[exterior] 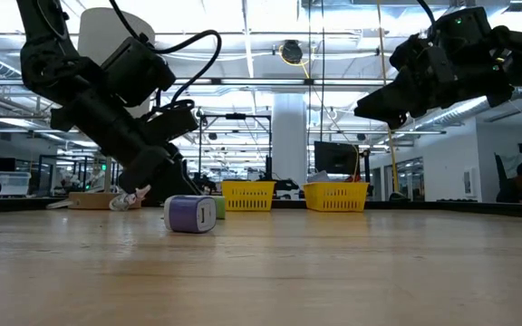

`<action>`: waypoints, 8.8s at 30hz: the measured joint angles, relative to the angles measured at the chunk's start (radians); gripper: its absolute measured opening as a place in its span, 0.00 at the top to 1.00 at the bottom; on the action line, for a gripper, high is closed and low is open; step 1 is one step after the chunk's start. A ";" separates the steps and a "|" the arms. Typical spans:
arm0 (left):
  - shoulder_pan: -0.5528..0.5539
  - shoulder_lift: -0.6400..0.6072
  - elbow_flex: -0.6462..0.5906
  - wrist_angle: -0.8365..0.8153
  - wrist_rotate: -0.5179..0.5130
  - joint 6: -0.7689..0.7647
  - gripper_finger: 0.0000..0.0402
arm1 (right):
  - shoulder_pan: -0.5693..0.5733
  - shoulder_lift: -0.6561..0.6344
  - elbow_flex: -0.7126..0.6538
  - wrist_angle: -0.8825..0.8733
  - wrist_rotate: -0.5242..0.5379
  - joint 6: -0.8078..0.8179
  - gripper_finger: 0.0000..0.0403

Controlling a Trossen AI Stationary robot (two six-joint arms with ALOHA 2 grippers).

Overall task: Pick & Place Office items
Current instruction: Put the green charger adapter into the right yellow bin, then put the violet charger adapter into the right yellow bin

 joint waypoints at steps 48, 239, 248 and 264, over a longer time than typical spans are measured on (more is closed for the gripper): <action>-0.029 -0.006 0.385 -0.134 -0.087 -0.076 0.68 | 0.252 0.360 0.000 0.405 0.207 -0.113 0.43; -0.167 -1.011 -0.402 -0.059 -0.102 -0.362 0.33 | 0.025 0.601 0.006 0.898 -0.284 0.269 0.37; -0.313 -0.516 -0.234 0.092 -0.101 -0.139 0.40 | 0.023 0.601 0.006 0.895 -0.254 0.265 0.37; -0.331 0.055 0.114 -0.041 0.080 -0.080 0.49 | 0.023 0.601 0.006 0.882 -0.257 0.265 0.37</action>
